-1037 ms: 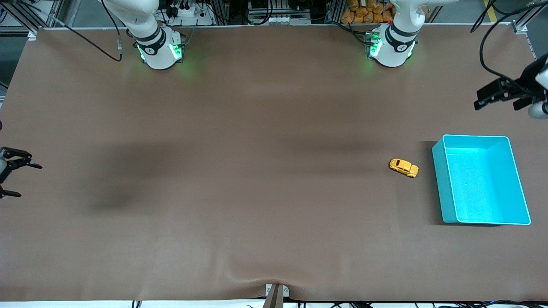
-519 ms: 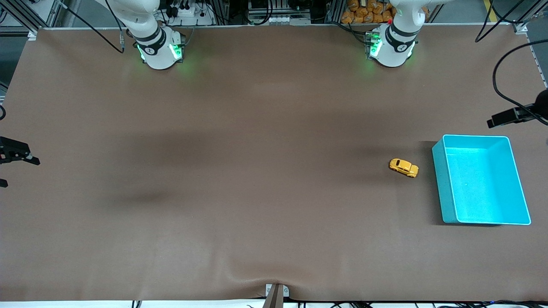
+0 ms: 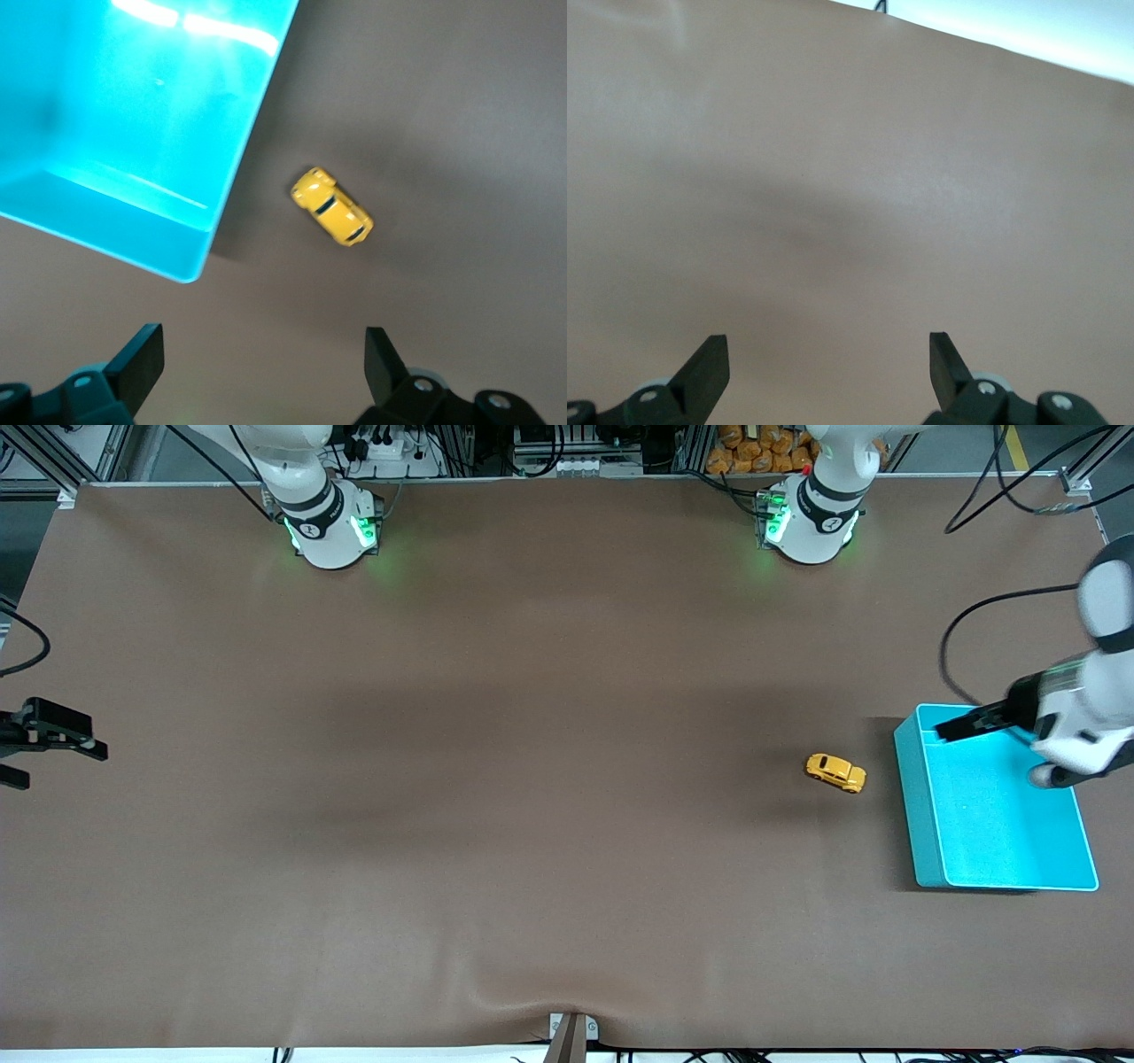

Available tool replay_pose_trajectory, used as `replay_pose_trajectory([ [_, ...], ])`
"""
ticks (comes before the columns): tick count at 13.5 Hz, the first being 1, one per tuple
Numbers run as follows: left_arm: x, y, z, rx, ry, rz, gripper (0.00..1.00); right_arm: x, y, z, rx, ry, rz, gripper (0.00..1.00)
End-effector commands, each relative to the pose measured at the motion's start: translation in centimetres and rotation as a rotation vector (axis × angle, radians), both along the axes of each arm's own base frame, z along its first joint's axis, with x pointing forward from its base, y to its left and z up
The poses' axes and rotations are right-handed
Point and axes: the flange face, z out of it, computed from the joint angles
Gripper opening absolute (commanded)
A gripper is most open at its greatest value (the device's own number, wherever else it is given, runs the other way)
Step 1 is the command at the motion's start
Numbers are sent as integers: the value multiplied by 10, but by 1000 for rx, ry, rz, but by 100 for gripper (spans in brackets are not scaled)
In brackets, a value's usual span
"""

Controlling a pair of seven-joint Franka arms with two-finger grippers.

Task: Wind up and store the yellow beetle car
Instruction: 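Lower the open left gripper over the yellow car beside the bin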

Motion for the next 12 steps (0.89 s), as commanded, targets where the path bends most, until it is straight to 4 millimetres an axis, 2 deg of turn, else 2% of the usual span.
replay_pose_trajectory([
  [1, -18, -31, -44, 13, -30, 121, 100, -13, 11, 28, 5, -13, -179, 100],
  [3, -24, -45, -77, 28, -57, 246, 100, -35, 26, 47, -15, 31, -196, 100],
  [6, -28, -54, -111, 54, -28, 403, 100, -46, 30, 54, -26, 46, -202, 100],
  [11, -40, -61, -160, 61, -67, 577, 100, -110, 44, 51, -118, -18, -242, 100],
  [12, -41, -61, -172, 59, -76, 616, 100, -117, 45, 50, -121, -7, -243, 100],
])
